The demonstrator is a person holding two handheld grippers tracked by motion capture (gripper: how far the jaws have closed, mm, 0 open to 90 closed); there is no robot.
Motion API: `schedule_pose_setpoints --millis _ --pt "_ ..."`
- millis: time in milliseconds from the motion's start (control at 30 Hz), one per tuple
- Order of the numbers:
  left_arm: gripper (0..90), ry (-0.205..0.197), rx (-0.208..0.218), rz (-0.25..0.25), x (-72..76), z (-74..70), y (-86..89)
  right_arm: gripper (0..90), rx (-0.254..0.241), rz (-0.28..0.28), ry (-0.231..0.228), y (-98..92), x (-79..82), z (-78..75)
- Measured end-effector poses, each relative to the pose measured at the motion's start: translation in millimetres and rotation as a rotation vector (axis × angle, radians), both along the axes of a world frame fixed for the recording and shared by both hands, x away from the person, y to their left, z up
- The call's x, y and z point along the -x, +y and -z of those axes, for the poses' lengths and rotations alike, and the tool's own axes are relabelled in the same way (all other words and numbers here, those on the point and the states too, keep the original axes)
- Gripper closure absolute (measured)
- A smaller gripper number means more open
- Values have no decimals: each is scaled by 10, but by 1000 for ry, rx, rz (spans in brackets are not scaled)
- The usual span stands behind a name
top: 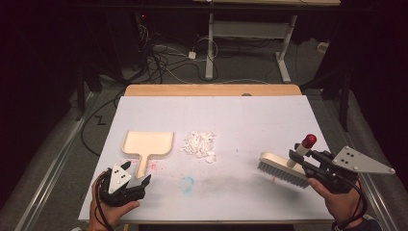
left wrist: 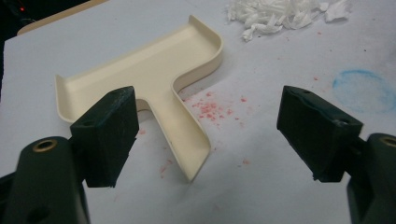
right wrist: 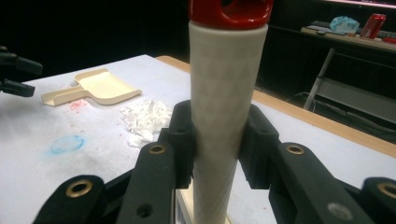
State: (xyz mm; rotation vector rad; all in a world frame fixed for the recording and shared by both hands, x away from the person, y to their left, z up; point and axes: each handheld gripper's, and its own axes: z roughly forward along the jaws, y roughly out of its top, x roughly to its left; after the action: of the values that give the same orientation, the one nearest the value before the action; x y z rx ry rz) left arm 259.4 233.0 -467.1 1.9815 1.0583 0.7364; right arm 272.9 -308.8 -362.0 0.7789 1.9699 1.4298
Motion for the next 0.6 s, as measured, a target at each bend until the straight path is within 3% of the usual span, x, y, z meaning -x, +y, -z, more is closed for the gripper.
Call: schedule_pose_setpoints --millis 300,500,600 --pt "200 55 23 -48 -25 47 65 704 7 -2 -11 7 11 -27" --pt "200 126 91 -67 -41 59 106 704 8 -6 -5 17 -35 -10" --pt "200 154 148 -62 -65 55 99 704 2 -10 -4 22 -48 -1"
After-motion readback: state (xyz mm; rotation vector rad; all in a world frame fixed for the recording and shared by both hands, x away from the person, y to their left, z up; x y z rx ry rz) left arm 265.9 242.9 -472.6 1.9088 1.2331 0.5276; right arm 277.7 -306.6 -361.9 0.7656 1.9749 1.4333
